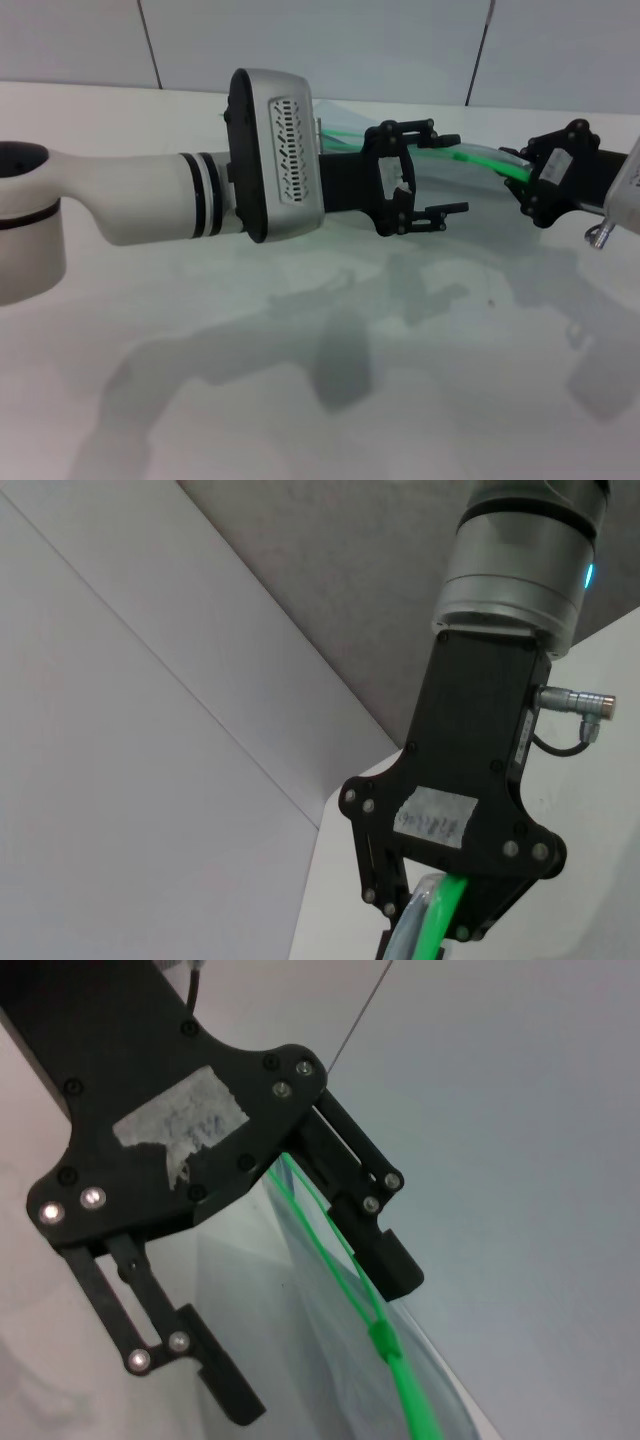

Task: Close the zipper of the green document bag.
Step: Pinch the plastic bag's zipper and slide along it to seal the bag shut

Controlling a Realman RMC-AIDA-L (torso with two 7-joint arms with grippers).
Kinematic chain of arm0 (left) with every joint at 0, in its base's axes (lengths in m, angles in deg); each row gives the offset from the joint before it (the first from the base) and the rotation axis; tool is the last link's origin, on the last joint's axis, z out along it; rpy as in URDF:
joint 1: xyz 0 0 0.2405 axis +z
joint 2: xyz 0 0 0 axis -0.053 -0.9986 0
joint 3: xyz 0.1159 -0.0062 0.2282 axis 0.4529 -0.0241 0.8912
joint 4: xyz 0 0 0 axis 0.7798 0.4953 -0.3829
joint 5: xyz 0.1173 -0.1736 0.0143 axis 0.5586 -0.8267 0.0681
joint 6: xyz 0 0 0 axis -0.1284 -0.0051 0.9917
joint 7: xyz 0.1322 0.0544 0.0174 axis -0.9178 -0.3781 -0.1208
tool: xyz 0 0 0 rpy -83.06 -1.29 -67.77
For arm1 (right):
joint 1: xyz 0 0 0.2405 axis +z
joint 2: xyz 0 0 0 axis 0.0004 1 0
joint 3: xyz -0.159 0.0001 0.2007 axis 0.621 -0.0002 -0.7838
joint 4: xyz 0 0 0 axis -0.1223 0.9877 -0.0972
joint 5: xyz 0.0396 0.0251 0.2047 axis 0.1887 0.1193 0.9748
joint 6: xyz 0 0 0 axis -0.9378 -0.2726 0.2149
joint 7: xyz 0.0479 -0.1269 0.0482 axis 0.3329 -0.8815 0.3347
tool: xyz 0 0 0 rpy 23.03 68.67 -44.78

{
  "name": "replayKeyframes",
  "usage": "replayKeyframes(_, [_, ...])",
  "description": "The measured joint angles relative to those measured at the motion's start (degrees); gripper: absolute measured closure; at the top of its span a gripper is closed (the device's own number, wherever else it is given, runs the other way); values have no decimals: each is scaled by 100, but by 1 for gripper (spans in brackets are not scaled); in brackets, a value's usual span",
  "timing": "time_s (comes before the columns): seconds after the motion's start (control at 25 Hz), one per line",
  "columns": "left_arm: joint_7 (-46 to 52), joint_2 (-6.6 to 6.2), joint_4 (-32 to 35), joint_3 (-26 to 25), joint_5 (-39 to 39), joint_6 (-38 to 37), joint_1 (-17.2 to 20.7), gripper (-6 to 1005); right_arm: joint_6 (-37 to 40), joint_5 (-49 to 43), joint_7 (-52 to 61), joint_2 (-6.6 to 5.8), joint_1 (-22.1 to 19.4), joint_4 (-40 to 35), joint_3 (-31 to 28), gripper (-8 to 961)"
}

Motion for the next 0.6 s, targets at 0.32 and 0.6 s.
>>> replayKeyframes(0.32, [13, -14, -291, 23, -7, -217, 168, 292, 0, 8, 0, 5, -17, 21, -4, 893])
replayKeyframes(0.6, [17, -17, -427, 34, -10, -350, 217, 293, 0, 8, 0, 10, -16, 26, 8, 893])
